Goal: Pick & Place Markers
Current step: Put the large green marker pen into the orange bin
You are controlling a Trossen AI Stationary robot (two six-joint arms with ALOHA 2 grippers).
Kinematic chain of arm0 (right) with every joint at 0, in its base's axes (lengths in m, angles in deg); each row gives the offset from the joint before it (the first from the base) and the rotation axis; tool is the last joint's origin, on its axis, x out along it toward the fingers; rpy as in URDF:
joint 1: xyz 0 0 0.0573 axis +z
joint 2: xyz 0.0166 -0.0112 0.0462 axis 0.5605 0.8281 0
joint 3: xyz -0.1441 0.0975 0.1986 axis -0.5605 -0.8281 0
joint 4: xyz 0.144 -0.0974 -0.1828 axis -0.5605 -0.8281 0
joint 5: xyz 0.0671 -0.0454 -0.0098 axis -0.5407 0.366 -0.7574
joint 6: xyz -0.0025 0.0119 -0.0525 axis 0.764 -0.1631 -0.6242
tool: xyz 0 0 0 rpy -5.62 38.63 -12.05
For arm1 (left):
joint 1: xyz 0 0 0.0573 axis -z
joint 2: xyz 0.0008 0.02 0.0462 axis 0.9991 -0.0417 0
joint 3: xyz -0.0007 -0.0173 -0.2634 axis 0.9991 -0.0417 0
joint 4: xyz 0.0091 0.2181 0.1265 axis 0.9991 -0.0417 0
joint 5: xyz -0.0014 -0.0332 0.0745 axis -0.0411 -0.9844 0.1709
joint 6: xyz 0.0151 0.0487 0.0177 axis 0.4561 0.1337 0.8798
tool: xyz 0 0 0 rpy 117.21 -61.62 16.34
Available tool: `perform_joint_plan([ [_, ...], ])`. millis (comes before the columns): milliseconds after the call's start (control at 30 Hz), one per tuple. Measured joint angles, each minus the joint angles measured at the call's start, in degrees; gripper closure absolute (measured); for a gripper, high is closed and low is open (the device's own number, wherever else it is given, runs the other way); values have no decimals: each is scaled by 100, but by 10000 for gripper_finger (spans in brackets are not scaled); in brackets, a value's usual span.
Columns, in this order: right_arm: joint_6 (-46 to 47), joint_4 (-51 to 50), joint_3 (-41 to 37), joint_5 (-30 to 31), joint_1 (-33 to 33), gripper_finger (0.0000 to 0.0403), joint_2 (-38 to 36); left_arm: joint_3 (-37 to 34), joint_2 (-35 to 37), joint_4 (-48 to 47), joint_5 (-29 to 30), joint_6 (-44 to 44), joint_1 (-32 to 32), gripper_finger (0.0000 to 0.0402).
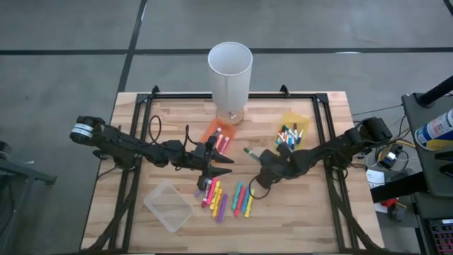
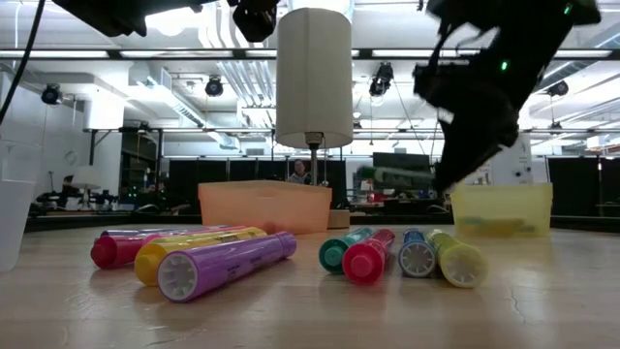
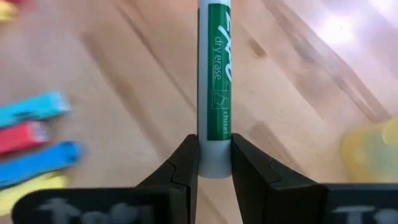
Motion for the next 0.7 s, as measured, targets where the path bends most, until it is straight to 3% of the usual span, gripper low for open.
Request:
perform_joint_plan([
  [133, 113, -101, 280, 563, 403, 339, 0, 0, 0, -15, 37, 36, 0, 260],
  [367, 420, -975, 1052, 2448, 1035, 339, -48, 0, 0, -199, 96, 155, -4, 260],
  [500, 122, -1011, 1454, 3129, 1270, 339, -44, 0, 0, -203, 144, 141, -4, 260],
  [700, -164, -1080, 1727, 3744, 1445, 339, -37, 0, 0, -485, 949, 146, -4, 260],
])
